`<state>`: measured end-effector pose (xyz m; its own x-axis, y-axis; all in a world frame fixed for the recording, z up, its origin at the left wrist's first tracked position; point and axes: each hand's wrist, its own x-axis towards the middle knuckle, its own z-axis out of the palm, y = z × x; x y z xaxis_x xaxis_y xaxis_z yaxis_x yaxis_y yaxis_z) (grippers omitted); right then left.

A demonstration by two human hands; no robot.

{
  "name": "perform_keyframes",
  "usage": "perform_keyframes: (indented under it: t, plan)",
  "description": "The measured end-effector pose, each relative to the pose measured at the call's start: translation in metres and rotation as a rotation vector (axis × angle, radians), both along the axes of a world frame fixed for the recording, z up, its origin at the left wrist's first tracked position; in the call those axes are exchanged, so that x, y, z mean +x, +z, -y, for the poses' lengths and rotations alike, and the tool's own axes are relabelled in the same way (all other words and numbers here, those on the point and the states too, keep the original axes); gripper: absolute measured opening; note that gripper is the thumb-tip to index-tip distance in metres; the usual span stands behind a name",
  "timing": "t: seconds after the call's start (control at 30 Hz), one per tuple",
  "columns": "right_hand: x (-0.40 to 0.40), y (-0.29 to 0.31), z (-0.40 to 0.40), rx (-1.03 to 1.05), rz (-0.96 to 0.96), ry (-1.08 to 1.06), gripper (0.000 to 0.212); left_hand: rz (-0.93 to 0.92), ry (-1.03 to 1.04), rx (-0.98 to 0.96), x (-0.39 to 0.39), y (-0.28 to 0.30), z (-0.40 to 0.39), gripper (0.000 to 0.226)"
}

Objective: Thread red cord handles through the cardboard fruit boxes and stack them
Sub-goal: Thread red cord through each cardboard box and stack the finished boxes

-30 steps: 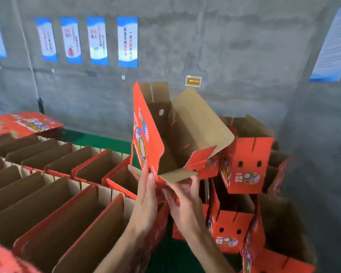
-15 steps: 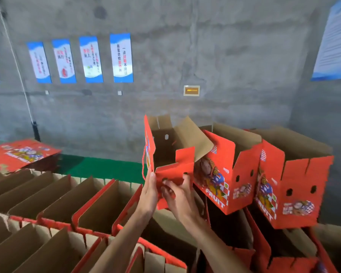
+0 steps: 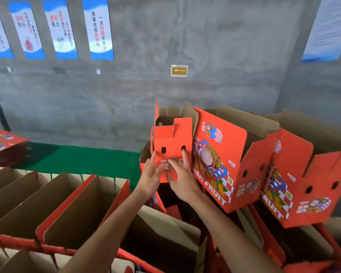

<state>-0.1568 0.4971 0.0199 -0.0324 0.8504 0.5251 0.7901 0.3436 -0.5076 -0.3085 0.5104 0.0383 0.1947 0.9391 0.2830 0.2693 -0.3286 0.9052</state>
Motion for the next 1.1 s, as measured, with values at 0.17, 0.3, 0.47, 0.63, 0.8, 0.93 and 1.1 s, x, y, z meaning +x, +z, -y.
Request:
perform_keyframes:
  t: [0.17,0.3,0.47,0.63,0.8,0.93,1.1]
  plan:
    - [0.006,-0.021,0.047,-0.062,-0.105,-0.022,0.05,-0.345,-0.042,0.157,-0.001,-0.037,0.054,0.048]
    - [0.011,-0.051,0.114,-0.06,-0.168,-0.027,0.031,-0.568,-0.071,0.203,-0.001,-0.063,0.114,0.043]
    - [0.019,-0.093,0.199,-0.075,-0.045,-0.029,0.034,-0.761,-0.033,0.112,0.0,-0.082,0.181,0.042]
    - [0.026,-0.117,0.236,-0.168,0.101,-0.097,0.033,-0.878,-0.078,-0.096,-0.001,-0.079,0.232,0.055]
    - [0.039,-0.121,0.257,-0.08,0.421,-0.007,0.032,-1.03,-0.052,-0.182,-0.005,-0.077,0.281,0.085]
    - [0.053,-0.116,0.261,-0.089,0.628,0.136,0.033,-0.914,-0.005,-0.368,-0.001,-0.071,0.3,0.088]
    - [0.051,-0.117,0.244,-0.162,1.068,0.242,0.044,-0.771,0.051,-0.424,0.016,-0.074,0.32,0.045]
